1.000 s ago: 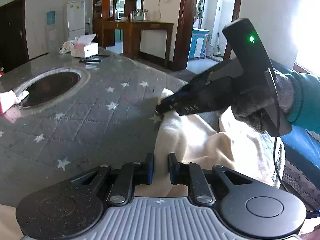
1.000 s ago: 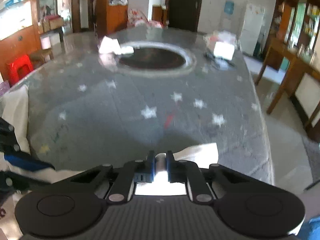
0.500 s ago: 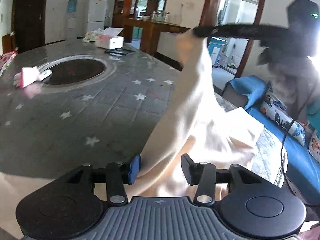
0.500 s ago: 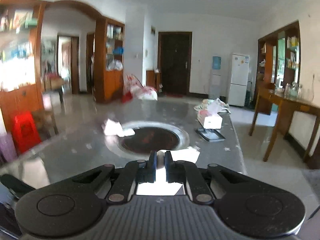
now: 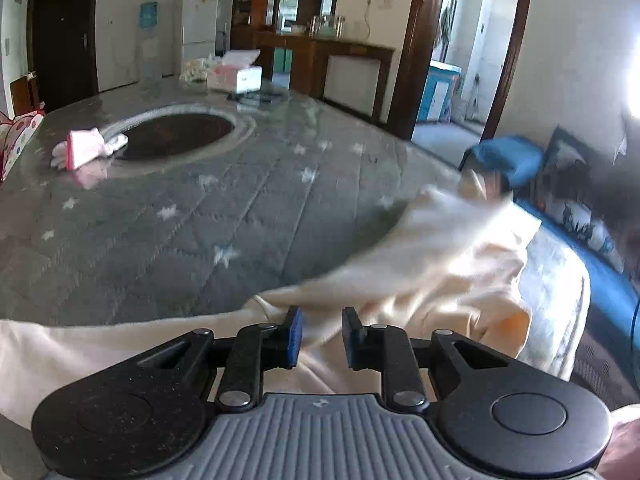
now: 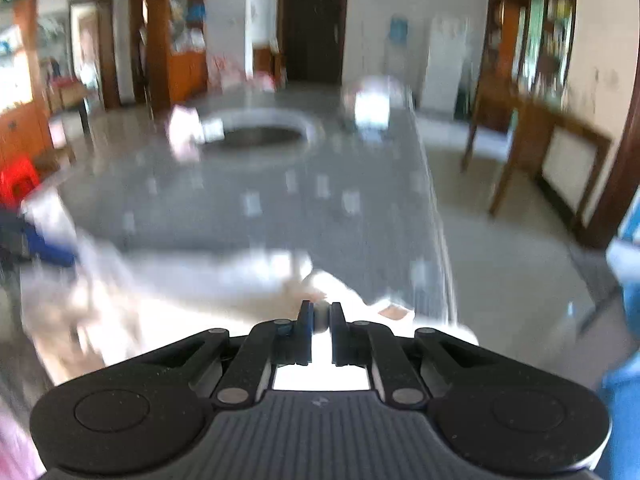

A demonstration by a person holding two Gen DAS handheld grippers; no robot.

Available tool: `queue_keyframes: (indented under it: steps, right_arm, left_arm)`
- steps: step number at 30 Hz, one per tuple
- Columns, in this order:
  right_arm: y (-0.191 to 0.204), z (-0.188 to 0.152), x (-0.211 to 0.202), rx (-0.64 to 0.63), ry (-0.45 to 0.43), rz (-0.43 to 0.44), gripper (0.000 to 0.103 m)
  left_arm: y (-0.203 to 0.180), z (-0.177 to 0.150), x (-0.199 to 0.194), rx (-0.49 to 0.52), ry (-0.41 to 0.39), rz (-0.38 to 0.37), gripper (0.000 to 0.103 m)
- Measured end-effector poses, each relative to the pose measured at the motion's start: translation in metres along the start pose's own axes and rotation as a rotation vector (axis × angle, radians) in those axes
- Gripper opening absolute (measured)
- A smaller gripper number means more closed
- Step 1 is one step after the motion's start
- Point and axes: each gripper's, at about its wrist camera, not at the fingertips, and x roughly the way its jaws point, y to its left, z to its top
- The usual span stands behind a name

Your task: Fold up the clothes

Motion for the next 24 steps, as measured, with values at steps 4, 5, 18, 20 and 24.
queue_keyframes:
  steps: [4,5,18,20,24]
  right_arm:
    - [-0.003,-0.021,0.005,0.032,0.072,0.007,0.009]
    - [-0.007,-0.019,0.000,0.055,0.060,0.007,0.013]
    - [-0.006,0.039,0.025,0.047,-0.048,0.193,0.027]
    - [0.001,0.042,0.043,0.027,-0.014,0.219,0.031]
    - [0.009,0.040,0.065,0.003,0.039,0.245,0.034]
  left_arm:
    - [-0.007,0.018,-0.003,-0.004,-0.043,-0.007,0.034]
    - [-0.010,0.021,-0.001,0.000,-0.046,-0.007,0.034]
    - [-0.052,0.020,0.046,0.098,0.026,-0.062,0.038]
    - [-0.052,0.017,0.045,0.103,0.025,-0.071,0.039]
    - [-0.047,0.013,0.041,0.097,0.020,-0.078,0.041]
